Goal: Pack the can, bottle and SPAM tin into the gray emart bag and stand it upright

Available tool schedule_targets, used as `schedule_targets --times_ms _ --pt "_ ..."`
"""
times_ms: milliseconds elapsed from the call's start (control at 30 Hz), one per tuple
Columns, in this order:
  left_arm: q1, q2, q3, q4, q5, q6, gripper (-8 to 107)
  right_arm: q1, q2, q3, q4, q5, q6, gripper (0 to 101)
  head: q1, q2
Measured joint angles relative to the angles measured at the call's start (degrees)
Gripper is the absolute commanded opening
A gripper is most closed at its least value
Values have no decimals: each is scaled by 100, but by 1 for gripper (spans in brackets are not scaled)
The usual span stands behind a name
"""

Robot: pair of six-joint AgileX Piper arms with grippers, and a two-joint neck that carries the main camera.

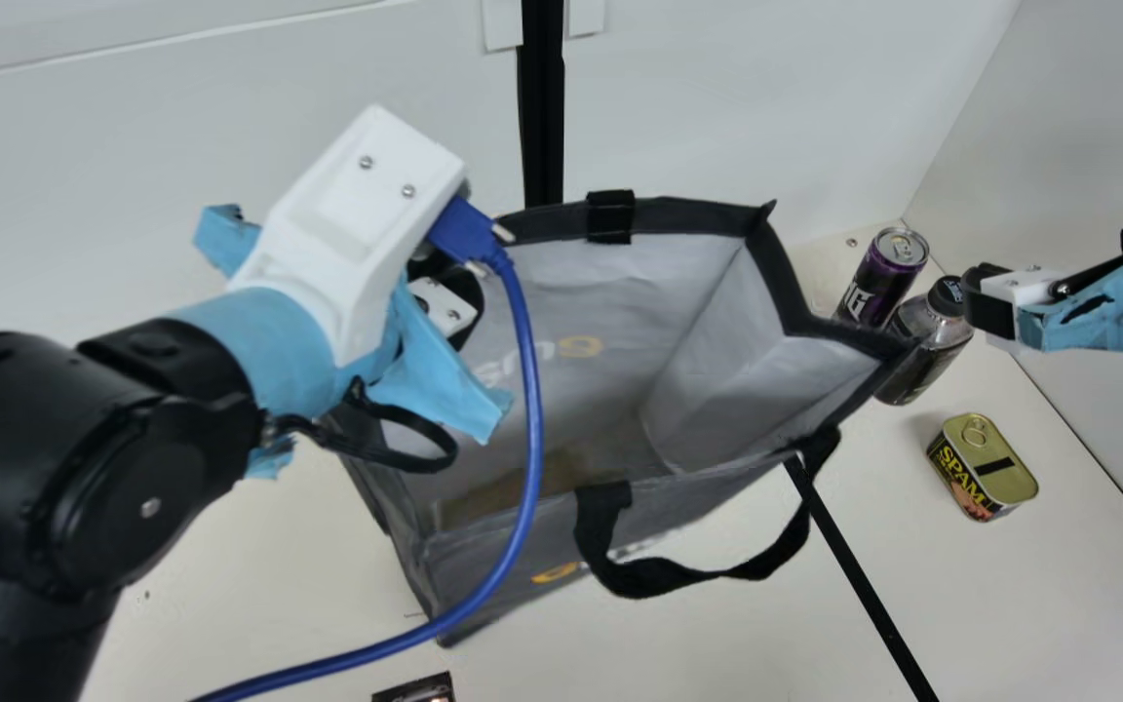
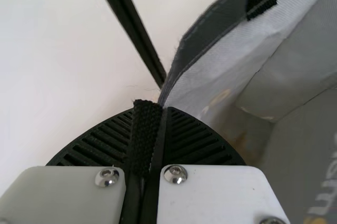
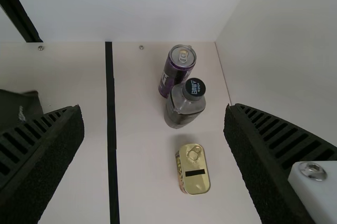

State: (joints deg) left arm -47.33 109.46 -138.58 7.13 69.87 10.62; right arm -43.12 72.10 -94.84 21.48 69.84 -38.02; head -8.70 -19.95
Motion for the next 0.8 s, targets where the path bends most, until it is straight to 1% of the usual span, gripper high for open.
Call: schedule_targets --times_ms 300,533,633,800 --pt "20 -496 340 738 10 -619 -8 0 0 0 0 0 0 95 0 0" --pt "20 -917 684 1468 -1 -1062 -8 0 0 0 0 0 0 95 0 9" --pt "-17 -1100 869 1813 -1 -1233 -8 0 0 0 0 0 0 95 0 9" --pt "-87 -1457 1325 2478 9 -1610 -8 0 0 0 0 0 0 95 0 0"
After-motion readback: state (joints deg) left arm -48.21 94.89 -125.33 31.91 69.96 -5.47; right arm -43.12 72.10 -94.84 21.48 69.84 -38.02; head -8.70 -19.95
